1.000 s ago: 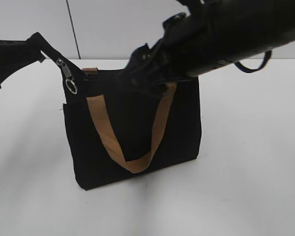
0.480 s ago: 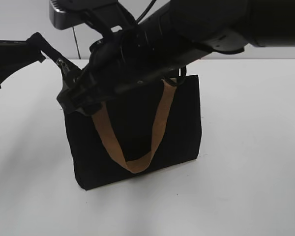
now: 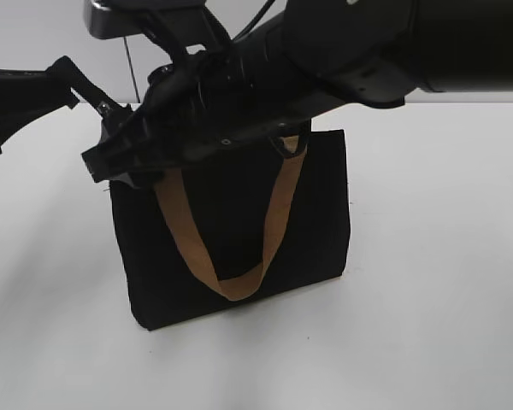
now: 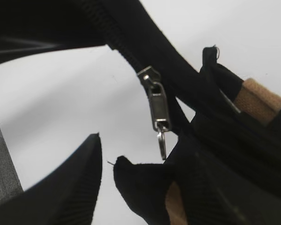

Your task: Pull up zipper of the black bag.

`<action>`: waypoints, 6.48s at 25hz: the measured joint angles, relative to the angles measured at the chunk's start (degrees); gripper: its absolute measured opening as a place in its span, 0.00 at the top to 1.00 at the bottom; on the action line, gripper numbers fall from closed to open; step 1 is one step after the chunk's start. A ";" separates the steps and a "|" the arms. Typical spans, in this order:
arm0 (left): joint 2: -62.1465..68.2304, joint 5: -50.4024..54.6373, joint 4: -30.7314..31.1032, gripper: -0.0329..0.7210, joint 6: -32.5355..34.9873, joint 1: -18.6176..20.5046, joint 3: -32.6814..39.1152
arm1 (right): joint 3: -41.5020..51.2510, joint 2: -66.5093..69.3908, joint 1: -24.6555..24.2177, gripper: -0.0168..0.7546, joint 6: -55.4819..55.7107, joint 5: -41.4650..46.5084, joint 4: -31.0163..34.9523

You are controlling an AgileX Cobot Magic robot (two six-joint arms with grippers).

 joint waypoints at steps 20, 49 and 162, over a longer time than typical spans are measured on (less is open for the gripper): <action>0.00 0.36 0.00 0.94 0.00 0.00 0.00 | -0.11 1.58 0.25 0.91 0.00 -0.96 1.93; -0.68 0.60 -0.13 0.94 0.00 0.00 0.00 | -0.11 -1.72 -6.43 0.98 5.61 7.29 1.87; -27.62 111.63 -68.67 0.29 52.54 -1.60 -10.82 | 34.96 -75.26 -51.58 0.22 26.44 52.47 -32.95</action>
